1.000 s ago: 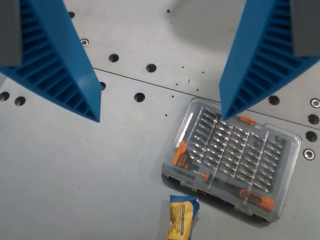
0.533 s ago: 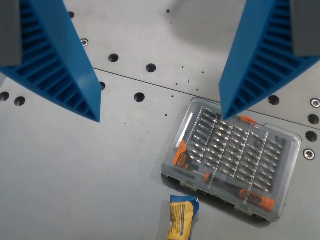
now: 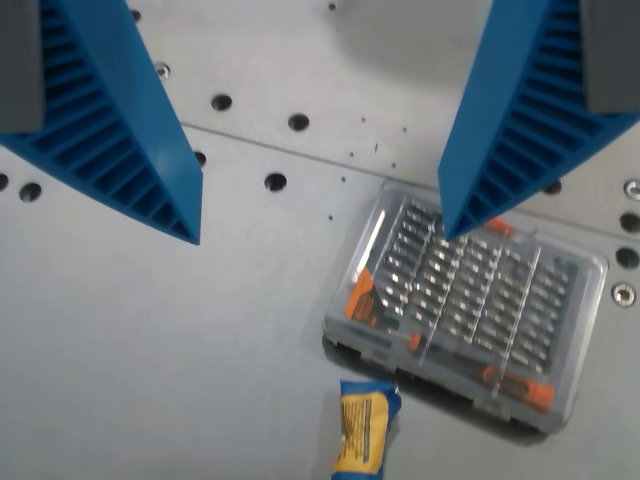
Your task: Move above the blue bag
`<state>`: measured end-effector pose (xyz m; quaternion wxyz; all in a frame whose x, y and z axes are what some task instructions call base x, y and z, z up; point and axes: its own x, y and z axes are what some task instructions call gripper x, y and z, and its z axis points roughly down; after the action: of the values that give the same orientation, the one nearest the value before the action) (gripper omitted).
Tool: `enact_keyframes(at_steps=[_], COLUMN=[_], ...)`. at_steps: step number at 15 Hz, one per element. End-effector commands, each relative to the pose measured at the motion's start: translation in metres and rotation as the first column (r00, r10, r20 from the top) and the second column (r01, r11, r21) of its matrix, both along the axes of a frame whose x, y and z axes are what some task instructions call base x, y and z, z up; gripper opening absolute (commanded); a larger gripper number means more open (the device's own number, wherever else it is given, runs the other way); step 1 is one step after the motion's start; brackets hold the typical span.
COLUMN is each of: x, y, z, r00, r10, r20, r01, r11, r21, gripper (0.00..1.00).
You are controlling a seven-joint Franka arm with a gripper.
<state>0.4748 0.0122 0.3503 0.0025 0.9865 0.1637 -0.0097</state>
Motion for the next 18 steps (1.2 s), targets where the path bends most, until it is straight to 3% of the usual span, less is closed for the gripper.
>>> enact_keyframes(at_steps=[1, 18], x=[0.004, 0.049], y=[0.005, 0.027], z=[-0.011, -0.095], r00=[0.997, 0.980], r10=[-0.064, -0.190], r20=[0.049, 0.056], r01=[0.064, 0.193], r11=[0.998, 0.980], r21=[-0.013, -0.052], gripper=[1.00, 1.00])
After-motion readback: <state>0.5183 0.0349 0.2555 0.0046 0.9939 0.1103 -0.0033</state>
